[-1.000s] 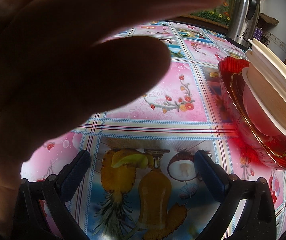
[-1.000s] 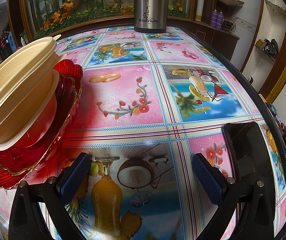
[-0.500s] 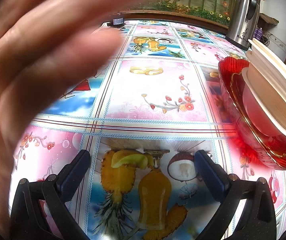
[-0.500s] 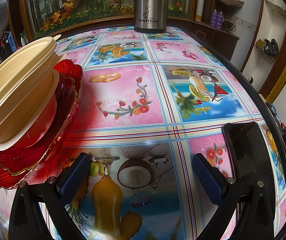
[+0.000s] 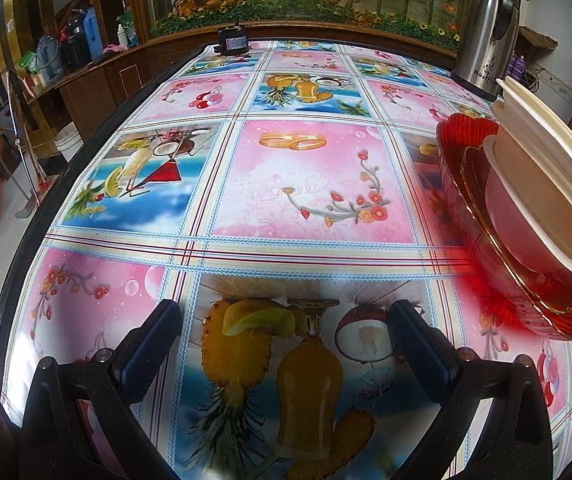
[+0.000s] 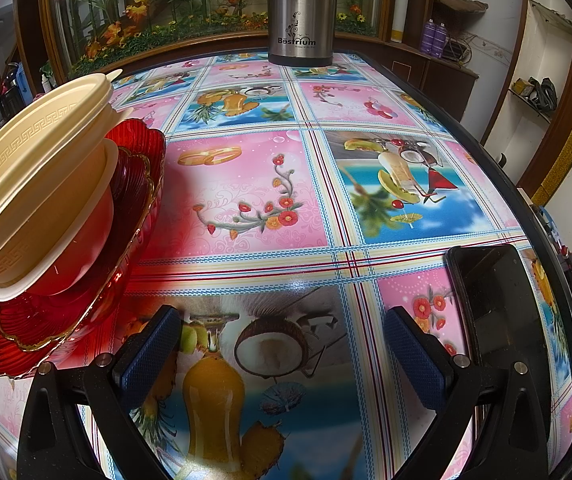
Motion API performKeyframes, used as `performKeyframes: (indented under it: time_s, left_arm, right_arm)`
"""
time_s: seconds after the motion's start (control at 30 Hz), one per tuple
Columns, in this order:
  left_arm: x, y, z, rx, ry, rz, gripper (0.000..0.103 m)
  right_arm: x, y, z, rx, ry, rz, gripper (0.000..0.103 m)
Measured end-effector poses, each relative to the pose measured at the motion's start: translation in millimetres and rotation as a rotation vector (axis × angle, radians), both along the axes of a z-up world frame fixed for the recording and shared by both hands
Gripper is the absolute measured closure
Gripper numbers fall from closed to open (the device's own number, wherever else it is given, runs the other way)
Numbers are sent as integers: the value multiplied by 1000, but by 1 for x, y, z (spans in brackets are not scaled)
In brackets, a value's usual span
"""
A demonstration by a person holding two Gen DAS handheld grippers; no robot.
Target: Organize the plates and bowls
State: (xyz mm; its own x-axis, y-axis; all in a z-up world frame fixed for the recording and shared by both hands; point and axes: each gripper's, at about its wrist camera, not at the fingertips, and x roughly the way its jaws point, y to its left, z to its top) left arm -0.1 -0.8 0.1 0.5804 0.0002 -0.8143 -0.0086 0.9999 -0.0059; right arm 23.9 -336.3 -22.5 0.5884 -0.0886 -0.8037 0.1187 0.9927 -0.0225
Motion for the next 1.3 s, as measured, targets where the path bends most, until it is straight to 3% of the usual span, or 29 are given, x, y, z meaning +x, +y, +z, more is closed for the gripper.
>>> performKeyframes:
  time_s: [1.3]
  left_arm:
    - [3,-2,0,4,1,-11,0]
  right_arm:
    - [0,0,1,0,0,0,1]
